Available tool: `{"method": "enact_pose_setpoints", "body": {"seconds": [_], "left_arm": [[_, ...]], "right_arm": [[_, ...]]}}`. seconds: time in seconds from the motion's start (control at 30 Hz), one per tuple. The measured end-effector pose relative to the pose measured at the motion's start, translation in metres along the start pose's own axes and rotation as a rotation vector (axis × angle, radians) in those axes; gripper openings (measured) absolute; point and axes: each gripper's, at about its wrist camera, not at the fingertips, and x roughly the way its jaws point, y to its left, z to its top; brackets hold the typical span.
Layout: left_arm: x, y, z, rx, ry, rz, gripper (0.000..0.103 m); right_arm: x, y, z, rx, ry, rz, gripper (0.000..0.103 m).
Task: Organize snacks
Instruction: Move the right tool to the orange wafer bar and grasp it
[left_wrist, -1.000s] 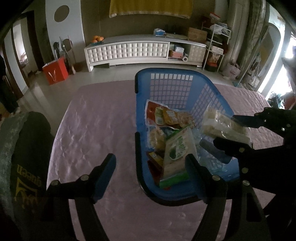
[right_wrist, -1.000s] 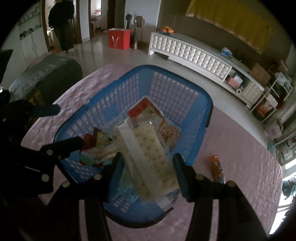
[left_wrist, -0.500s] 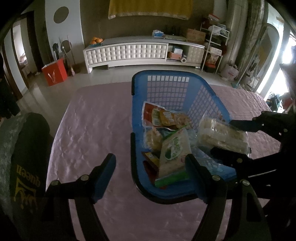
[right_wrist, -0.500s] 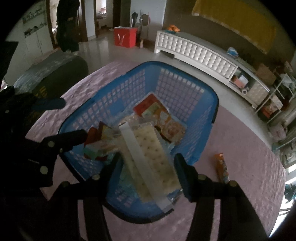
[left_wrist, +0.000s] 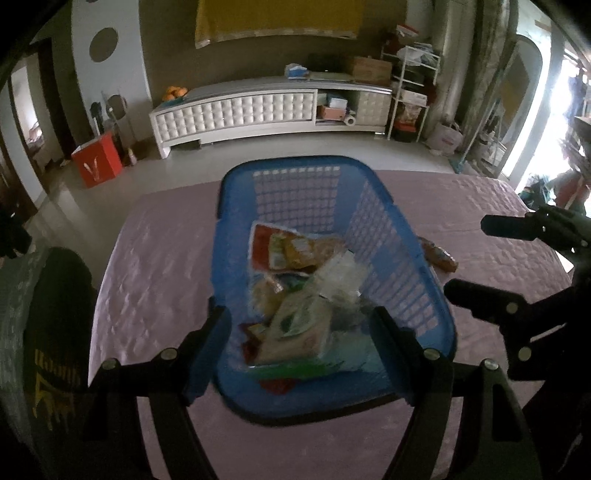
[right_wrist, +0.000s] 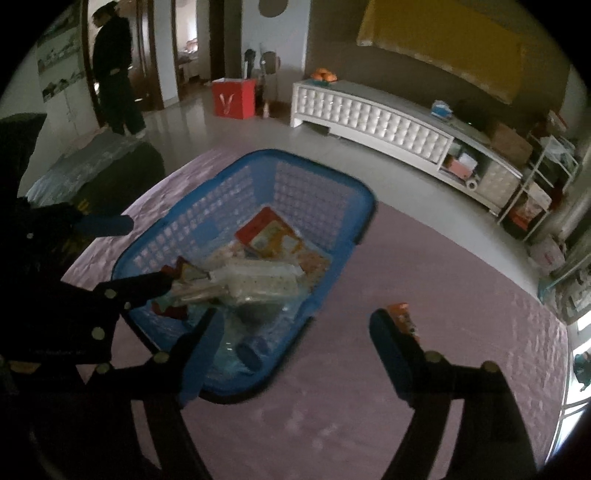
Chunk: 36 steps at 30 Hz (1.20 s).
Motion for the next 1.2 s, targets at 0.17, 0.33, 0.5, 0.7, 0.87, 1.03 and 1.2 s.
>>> {"method": "enact_pose_setpoints", "body": {"seconds": [0.17,0.33,0.5,0.7,0.87,1.03,1.2], "left_arm": [[0.012,-0.012,0.018,0.022,0.011,-0.025,0.075],[0.035,-0.017,0.036,0.021,0.038,-0.038,0.075],[0.059,-0.012,0.050,-0.010,0.070,-0.029,0.075],[0.090,-0.008,0.057,-0.024,0.127,-0.018,0.075],[0.111,-0.011,0.057,-0.011,0.167,-0.021,0.075],[0.114,-0.013,0.065,0.000,0.181,-0.021,0.082],[0.119,-0.017,0.072,0.027,0.196,-0.018,0.083]], "right_arm": [[0.000,-0.033,-0.003,0.033,0.004,-0.053,0.084],[0.011,-0.065,-0.003,0.075,0.025,-0.085,0.084],[0.031,-0.094,-0.003,0.136,0.055,-0.094,0.084],[0.068,-0.117,-0.013,0.137,0.114,-0.105,0.084],[0.100,-0.127,-0.027,0.139,0.183,-0.102,0.084],[0.126,-0.130,-0.038,0.131,0.234,-0.083,0.084],[0.145,-0.135,-0.043,0.116,0.245,-0.084,0.084]]}}
